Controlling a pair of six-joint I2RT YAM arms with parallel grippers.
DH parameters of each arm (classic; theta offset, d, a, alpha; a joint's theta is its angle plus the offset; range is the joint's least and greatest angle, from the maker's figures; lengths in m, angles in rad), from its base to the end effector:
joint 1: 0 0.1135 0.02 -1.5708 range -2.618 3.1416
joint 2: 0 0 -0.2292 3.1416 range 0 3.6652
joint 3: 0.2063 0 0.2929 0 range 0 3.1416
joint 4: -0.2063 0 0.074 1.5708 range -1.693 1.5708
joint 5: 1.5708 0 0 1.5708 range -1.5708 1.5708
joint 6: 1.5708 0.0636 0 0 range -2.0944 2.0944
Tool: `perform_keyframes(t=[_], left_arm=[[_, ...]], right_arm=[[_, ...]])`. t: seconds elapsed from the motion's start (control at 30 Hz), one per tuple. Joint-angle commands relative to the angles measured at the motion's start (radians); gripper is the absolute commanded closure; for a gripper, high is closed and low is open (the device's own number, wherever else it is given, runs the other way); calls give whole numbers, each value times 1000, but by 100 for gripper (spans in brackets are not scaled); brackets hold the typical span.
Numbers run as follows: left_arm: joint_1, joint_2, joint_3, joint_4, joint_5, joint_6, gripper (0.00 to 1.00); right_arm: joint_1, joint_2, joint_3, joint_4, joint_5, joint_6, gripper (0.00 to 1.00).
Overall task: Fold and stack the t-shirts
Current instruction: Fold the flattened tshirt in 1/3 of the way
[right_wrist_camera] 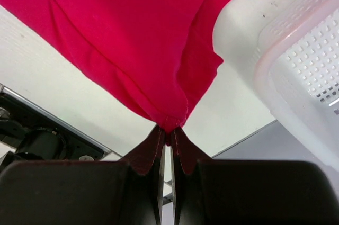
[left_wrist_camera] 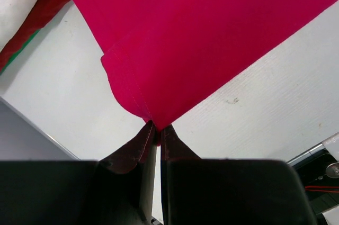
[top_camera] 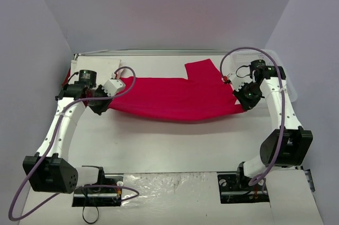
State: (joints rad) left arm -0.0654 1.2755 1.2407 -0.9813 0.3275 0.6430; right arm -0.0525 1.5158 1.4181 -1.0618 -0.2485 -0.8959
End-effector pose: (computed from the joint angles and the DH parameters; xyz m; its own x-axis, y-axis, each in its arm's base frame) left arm 0.3106 -0.0408 0.2687 -0.5404 0.6043 -0.5855 0.6934 0.7140 0.0970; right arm 0.3531 -0.0029 0.2498 -0.5350 -0.7297 -0.4258 -0.7442 0.6456 -0.1713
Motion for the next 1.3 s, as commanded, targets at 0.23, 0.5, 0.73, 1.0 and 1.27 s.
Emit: perform_keyframes(t=[0.23,0.5,0.73,1.0,1.27], left_arm=[[26,34,85,-20,-24,-55,98],[42,173,172,-45,45,-69,98],[49,144,161,-69,48,-51,98],[50,64,99,-126,80,3,98],[50,-4,-58,-164,99,78,98]], right_arm=[[-69,79,174,-87,-47,-37,100],[-79,236,308,-86,-69,-9,100],[-79,164,234,-95,-80,-31,100],[-81,-17,65,-118,-66,-38,100],[-83,-170,-128,-122,-48,-55,100]])
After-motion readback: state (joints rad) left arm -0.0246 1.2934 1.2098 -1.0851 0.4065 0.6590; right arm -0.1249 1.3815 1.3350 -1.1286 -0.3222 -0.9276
